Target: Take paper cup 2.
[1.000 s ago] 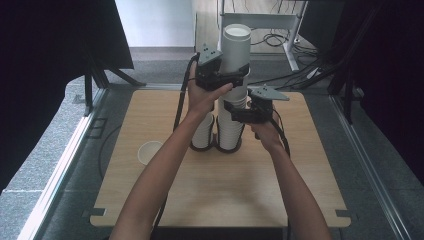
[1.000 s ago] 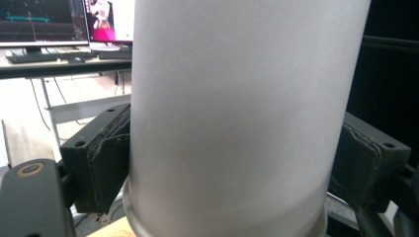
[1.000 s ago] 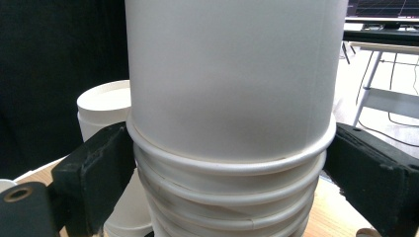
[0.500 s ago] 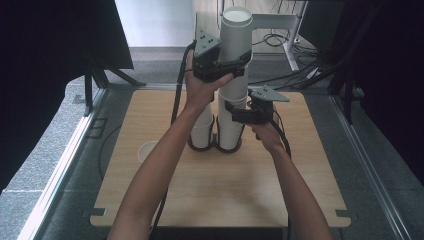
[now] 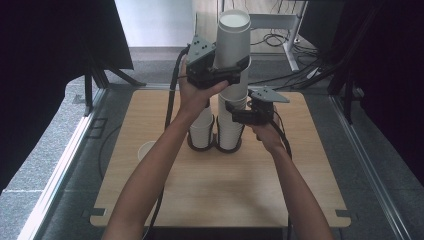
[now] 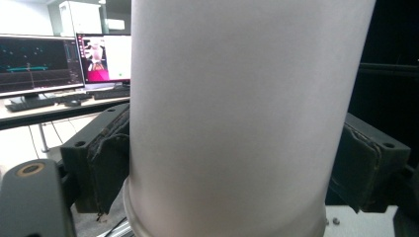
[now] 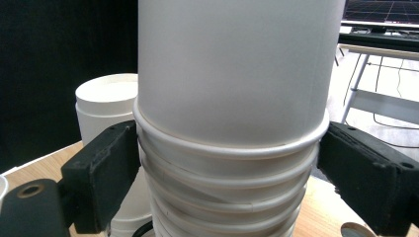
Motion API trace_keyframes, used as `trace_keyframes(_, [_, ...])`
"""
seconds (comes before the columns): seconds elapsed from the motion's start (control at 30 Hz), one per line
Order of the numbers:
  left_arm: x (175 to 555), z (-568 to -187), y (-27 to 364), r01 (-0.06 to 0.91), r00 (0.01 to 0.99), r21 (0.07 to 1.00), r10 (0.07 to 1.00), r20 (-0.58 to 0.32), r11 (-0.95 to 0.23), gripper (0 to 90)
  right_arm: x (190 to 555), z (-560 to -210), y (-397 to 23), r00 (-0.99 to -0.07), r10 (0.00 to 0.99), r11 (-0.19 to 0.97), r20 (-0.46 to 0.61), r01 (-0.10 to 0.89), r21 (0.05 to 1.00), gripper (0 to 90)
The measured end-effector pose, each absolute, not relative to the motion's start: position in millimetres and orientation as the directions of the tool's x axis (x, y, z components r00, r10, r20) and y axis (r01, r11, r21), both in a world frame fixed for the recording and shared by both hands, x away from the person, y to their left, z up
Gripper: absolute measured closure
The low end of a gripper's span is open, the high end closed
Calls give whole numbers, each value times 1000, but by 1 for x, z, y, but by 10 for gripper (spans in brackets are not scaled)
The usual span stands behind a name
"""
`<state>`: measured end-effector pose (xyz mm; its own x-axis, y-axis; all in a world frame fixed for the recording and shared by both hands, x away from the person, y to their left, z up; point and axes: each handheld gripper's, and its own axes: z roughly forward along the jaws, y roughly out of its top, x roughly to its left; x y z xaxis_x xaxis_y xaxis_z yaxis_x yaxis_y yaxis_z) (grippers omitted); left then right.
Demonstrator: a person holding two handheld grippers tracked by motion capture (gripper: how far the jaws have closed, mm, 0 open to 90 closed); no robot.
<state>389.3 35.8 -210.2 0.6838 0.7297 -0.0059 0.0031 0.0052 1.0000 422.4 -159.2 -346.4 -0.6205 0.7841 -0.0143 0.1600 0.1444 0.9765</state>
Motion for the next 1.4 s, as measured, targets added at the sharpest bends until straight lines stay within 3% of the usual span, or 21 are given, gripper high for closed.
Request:
trace_keyframes(0.53, [357, -233, 53, -6, 726, 1000, 687, -8, 18, 131, 417, -348, -164, -612, 790, 134, -15, 148, 980, 120])
trace_keyframes(0.8, [347, -250, 60, 31, 757, 999, 651, -51, 42, 131, 412, -350, -174, -614, 789, 102, 9, 146, 984, 128])
trace_keyframes(1.4, [326, -285, 65, 54, 760, 996, 644, -84, 66, 131, 393, -368, -195, -610, 792, 101, -5, 123, 987, 135])
